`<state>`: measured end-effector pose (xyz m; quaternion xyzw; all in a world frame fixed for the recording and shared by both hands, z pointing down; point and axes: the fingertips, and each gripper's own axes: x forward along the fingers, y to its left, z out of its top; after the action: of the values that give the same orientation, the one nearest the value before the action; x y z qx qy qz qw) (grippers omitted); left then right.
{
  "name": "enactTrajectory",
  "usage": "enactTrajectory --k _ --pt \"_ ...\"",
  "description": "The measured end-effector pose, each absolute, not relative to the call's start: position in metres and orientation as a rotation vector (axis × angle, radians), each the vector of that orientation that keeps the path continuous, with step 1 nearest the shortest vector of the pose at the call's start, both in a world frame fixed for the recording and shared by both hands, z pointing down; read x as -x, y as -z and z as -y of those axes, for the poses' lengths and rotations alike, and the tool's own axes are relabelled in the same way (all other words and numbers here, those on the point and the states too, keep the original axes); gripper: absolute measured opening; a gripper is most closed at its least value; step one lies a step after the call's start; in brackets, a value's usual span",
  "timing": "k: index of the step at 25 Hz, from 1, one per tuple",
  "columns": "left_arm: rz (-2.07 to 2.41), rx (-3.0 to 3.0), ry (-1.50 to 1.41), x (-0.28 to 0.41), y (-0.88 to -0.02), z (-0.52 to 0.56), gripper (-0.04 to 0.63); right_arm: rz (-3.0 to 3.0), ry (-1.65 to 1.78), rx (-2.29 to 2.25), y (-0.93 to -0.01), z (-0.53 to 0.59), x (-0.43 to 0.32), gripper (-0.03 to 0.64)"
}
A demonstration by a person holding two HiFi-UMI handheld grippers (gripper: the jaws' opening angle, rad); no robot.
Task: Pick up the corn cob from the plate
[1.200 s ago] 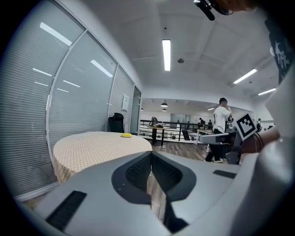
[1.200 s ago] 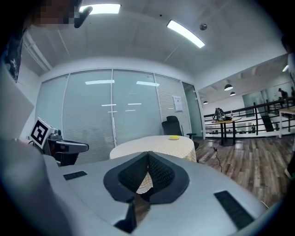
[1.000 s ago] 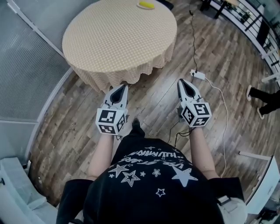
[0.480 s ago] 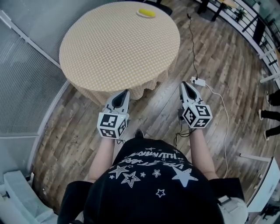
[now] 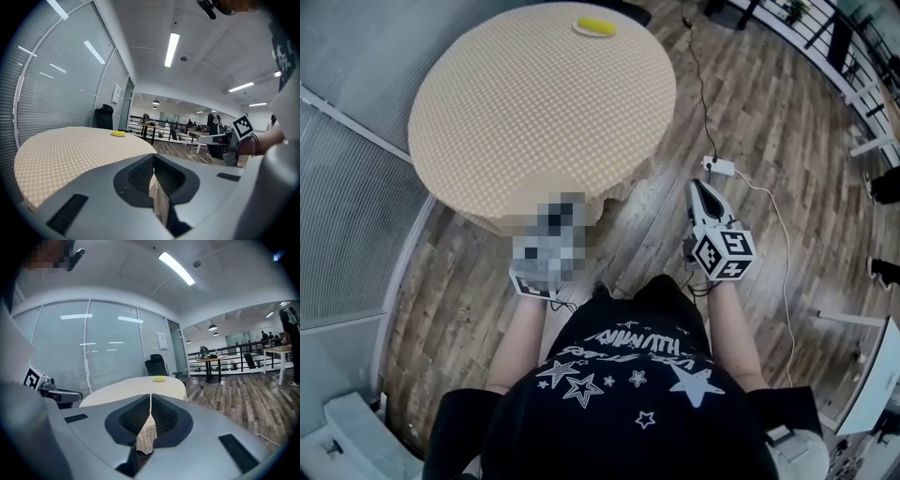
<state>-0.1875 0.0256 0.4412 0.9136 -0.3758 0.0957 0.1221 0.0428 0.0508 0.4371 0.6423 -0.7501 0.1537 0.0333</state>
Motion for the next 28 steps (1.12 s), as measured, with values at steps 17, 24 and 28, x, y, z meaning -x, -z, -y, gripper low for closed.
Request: enactTrajectory --k 17,24,28 --pt "1.302 -2.539 -0.294 0.088 -0.442 0.051 0.009 2.495 -0.523 -1.807 -0.450 0.079 -0.146 0.029" --pt "1.430 -2.463 -0.289 0.036 -0.438 0.086 0.009 2.569 -0.534 -1.694 -0.454 0.128 -0.199 0.029" --pt "1.517 -2.405 -0.268 0.022 -0.437 0.101 0.009 2.605 -0.540 -1.623 -0.457 0.149 -0.219 0.029"
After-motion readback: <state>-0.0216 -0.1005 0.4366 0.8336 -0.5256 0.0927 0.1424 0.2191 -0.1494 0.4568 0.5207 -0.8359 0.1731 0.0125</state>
